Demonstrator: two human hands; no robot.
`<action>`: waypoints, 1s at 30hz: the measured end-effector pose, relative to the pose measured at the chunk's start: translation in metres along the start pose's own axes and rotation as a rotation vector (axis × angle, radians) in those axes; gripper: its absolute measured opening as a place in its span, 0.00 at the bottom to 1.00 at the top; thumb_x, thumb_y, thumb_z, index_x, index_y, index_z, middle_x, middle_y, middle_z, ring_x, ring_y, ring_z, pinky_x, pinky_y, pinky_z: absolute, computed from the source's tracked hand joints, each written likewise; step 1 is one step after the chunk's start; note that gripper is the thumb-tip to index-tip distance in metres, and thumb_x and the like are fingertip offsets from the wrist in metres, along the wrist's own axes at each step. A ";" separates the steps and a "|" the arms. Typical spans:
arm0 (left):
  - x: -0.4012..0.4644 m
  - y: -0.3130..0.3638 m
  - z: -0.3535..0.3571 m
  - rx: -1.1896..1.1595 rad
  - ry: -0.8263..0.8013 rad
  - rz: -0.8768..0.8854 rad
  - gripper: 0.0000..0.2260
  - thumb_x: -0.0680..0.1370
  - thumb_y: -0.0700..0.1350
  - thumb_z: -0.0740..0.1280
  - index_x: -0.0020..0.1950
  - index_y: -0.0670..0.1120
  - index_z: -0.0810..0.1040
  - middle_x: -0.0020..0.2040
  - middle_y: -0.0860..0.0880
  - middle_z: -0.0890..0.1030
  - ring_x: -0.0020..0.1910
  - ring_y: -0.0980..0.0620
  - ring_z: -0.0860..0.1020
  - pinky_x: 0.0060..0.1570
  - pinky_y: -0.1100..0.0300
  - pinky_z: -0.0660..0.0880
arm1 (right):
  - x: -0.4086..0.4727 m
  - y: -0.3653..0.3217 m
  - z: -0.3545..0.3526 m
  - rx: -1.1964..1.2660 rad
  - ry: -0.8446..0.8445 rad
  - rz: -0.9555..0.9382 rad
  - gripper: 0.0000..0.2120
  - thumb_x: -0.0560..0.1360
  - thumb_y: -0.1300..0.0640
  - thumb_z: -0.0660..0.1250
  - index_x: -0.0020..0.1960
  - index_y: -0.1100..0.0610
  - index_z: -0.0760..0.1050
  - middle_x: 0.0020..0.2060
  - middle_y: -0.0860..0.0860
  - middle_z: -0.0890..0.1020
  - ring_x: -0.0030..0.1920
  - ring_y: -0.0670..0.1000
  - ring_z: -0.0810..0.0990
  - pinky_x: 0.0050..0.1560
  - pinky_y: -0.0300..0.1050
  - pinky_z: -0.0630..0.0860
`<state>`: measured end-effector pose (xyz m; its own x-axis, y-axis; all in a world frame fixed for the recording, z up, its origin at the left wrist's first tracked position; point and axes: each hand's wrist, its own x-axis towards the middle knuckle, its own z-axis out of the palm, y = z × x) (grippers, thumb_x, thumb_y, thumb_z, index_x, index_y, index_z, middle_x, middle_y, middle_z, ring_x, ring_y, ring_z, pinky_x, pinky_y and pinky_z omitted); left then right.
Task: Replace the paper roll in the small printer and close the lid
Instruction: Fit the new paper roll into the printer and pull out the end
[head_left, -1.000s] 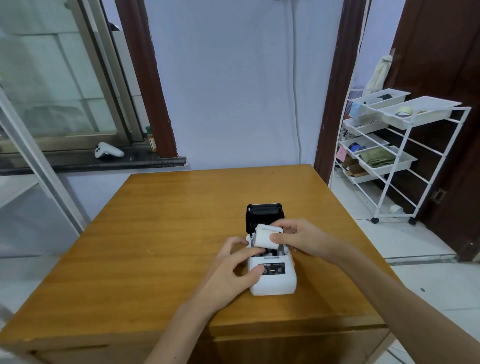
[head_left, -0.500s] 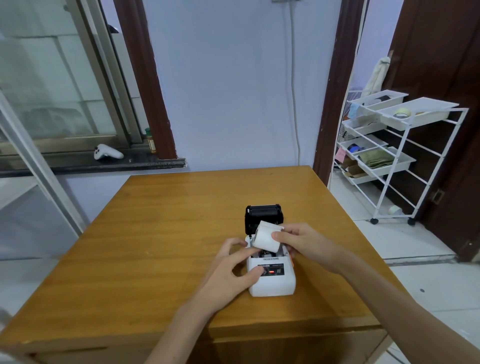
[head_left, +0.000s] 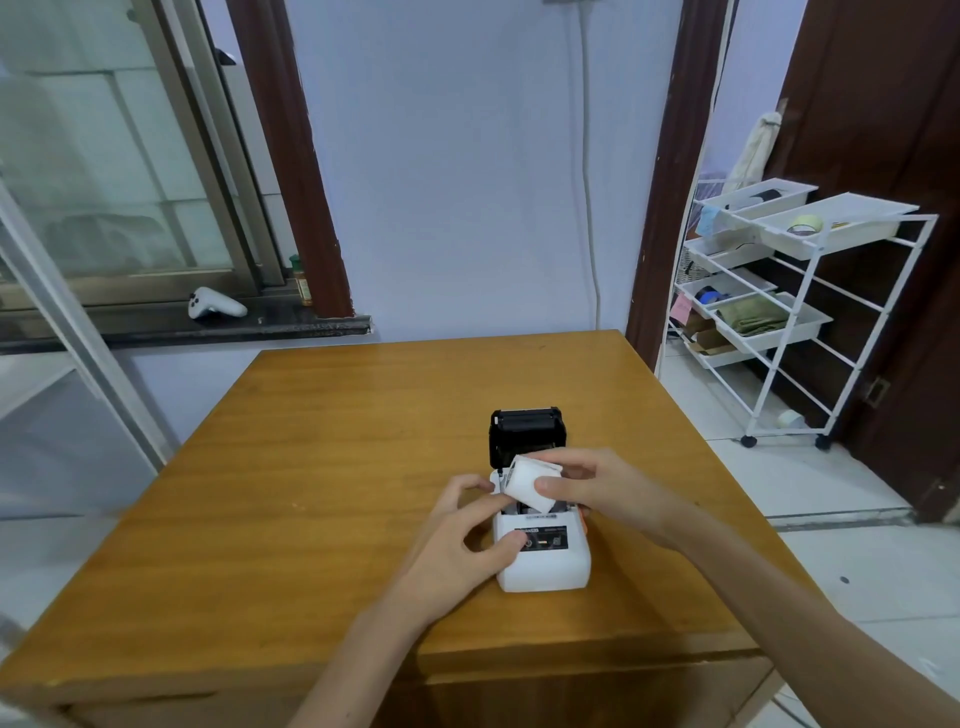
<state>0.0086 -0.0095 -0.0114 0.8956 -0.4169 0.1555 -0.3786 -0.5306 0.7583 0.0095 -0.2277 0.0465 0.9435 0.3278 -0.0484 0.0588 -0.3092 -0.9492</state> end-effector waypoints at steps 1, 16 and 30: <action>0.000 0.000 0.000 0.001 -0.001 -0.001 0.17 0.76 0.58 0.67 0.65 0.63 0.77 0.64 0.66 0.64 0.65 0.68 0.67 0.59 0.69 0.65 | 0.001 0.002 -0.001 0.006 0.010 -0.005 0.15 0.78 0.55 0.66 0.64 0.48 0.78 0.48 0.52 0.85 0.42 0.52 0.82 0.44 0.48 0.77; 0.000 -0.003 0.001 -0.034 0.011 0.008 0.18 0.77 0.56 0.69 0.66 0.62 0.76 0.64 0.67 0.64 0.64 0.70 0.66 0.61 0.70 0.66 | 0.008 0.006 -0.002 0.089 0.098 -0.027 0.15 0.78 0.63 0.65 0.64 0.55 0.77 0.41 0.44 0.84 0.32 0.38 0.80 0.34 0.33 0.74; 0.004 0.004 0.000 0.182 -0.037 0.030 0.18 0.79 0.58 0.62 0.68 0.59 0.69 0.65 0.61 0.61 0.57 0.58 0.71 0.54 0.60 0.71 | 0.015 0.001 -0.011 -0.038 0.024 0.023 0.14 0.76 0.61 0.68 0.60 0.50 0.80 0.34 0.49 0.86 0.32 0.46 0.76 0.37 0.44 0.72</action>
<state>0.0103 -0.0134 -0.0078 0.8754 -0.4596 0.1497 -0.4437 -0.6409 0.6264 0.0275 -0.2330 0.0482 0.9522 0.2991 -0.0624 0.0488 -0.3504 -0.9353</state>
